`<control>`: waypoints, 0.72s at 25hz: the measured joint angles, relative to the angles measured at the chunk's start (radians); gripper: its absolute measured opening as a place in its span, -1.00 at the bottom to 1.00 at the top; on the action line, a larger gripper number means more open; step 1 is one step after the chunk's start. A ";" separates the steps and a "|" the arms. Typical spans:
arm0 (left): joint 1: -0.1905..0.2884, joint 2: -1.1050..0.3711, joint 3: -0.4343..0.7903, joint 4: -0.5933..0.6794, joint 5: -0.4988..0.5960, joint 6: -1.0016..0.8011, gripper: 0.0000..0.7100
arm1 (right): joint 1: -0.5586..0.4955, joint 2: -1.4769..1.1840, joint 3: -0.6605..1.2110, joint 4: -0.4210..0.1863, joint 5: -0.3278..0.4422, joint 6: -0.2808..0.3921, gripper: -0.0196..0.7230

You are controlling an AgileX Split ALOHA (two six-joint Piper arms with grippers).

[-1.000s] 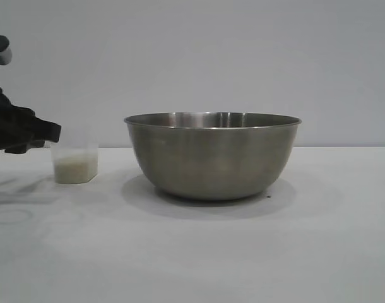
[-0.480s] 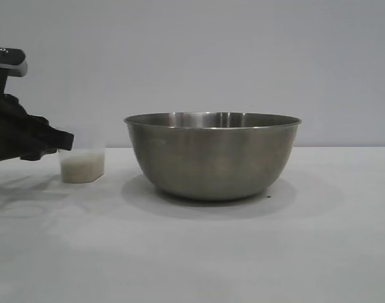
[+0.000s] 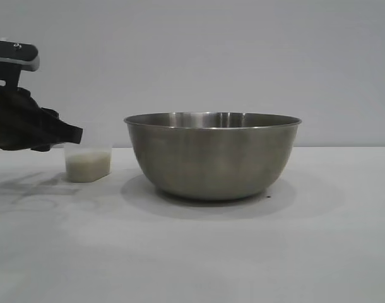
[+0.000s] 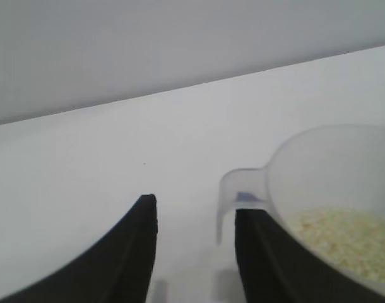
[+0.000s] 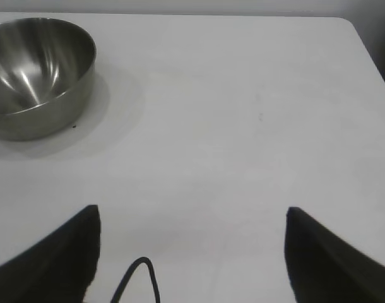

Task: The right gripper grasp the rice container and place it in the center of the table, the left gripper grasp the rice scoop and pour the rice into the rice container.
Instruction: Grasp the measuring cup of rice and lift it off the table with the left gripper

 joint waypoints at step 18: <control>0.000 -0.085 0.000 0.059 0.006 0.079 -1.00 | 0.000 0.000 0.000 0.000 0.000 0.000 0.53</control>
